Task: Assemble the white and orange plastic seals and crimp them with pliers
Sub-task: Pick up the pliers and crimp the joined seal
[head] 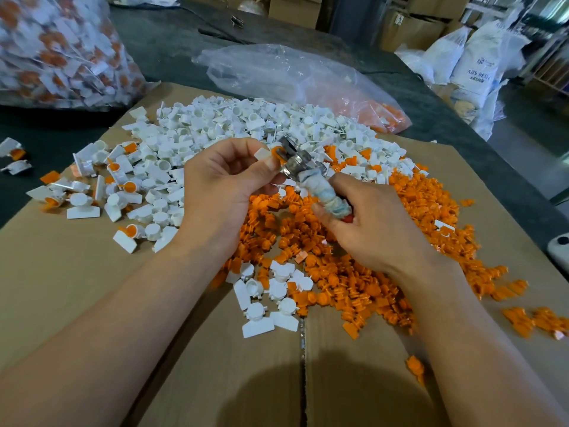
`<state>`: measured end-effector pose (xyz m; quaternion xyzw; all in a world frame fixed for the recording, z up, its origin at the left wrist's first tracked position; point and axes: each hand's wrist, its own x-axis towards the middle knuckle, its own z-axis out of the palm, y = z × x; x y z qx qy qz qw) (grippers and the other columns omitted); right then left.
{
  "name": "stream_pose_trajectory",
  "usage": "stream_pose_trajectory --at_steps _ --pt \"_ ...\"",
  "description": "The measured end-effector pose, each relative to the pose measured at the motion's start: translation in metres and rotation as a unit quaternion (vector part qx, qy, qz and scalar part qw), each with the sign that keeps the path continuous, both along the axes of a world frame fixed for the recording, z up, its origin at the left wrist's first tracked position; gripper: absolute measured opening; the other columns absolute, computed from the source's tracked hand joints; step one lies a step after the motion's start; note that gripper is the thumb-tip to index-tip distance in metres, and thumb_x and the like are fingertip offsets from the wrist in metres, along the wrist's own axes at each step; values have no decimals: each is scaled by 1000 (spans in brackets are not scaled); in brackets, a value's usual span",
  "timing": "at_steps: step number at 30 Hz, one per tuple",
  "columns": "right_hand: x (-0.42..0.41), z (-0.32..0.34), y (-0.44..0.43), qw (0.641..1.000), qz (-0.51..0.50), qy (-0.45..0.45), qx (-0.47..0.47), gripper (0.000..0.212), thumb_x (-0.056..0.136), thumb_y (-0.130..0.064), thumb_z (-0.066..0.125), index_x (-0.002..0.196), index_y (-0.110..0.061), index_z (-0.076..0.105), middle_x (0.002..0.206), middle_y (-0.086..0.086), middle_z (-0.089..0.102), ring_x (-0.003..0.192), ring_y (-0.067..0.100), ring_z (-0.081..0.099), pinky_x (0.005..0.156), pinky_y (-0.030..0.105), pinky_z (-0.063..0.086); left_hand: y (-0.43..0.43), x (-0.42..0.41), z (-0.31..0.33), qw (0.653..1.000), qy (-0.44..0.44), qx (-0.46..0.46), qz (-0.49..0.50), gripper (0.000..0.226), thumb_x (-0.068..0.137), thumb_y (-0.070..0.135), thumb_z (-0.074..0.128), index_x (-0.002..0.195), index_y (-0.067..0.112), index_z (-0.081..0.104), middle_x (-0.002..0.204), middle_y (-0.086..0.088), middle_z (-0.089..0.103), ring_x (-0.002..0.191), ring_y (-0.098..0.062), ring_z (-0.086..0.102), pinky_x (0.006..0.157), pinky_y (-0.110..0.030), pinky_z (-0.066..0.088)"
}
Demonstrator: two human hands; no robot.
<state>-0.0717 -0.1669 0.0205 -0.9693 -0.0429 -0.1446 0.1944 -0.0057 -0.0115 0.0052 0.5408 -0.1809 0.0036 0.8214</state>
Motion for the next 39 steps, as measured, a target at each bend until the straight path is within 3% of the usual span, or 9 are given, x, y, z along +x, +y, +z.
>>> stream_pose_trajectory --at_steps 10,23,33,39 --pt "3 -1 0 1000 -5 27 0 16 85 -21 61 80 -21 46 60 -9 44 55 9 45 50 32 36 0 2 -2 1000 27 11 2 22 80 -12 56 71 8 57 51 7 61 50 -8 61 52 -19 51" --pt "5 -5 1 1000 5 26 -5 15 84 -18 61 83 -22 47 70 4 54 67 24 49 55 35 40 0 2 -3 999 33 13 13 22 79 -13 57 70 8 57 50 6 61 49 -8 59 51 -20 51" --pt "7 -6 4 999 -3 16 -32 20 84 -17 62 77 -21 43 60 -9 41 65 23 48 54 31 23 1 3 -4 999 47 18 19 23 79 -14 58 71 7 57 52 6 60 49 -10 59 51 -21 50" --pt "4 -5 5 999 -3 -18 -46 18 81 -16 64 78 -17 46 61 2 49 58 24 47 50 33 34 3 2 -1 999 35 8 21 26 78 -14 58 67 9 59 53 5 61 50 -11 58 51 -22 51"
